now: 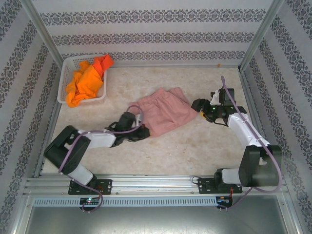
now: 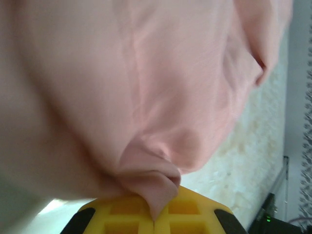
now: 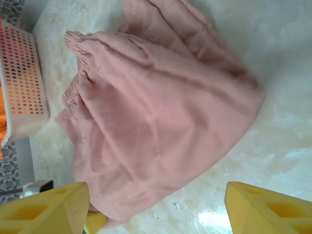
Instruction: Fold and stack the shorts
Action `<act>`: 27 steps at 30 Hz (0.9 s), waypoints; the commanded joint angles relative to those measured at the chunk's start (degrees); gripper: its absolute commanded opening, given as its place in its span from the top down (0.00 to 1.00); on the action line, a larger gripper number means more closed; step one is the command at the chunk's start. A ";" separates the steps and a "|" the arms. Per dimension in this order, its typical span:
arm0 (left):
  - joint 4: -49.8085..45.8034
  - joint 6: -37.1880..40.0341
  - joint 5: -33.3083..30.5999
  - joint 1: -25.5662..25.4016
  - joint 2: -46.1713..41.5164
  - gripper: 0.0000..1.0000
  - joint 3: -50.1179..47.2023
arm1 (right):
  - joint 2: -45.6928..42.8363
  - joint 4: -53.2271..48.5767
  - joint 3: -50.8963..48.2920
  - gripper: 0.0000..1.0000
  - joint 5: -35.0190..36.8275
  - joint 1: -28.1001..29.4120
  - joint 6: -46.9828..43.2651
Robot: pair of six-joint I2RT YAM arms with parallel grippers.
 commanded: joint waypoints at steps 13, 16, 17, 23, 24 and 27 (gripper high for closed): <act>-4.09 9.27 -11.21 -10.32 -0.48 0.00 17.04 | 0.93 -0.10 1.51 0.19 0.41 1.57 4.16; -7.88 10.11 -12.14 -5.37 -8.42 0.00 12.44 | 2.84 1.89 1.88 0.18 0.83 4.64 6.19; -9.29 10.56 -12.92 -3.37 -11.27 0.00 11.02 | 4.14 2.13 2.79 0.18 1.24 6.39 6.48; -15.33 12.36 -13.64 9.42 -23.74 0.00 5.98 | 14.75 2.88 10.59 0.16 3.75 17.44 6.94; -16.33 12.79 -13.68 11.07 -25.27 0.00 5.77 | 17.00 2.96 11.35 0.16 4.01 18.64 7.02; -18.89 13.92 -13.67 14.12 -28.11 0.00 5.22 | 22.65 4.43 11.71 0.16 3.78 20.17 7.39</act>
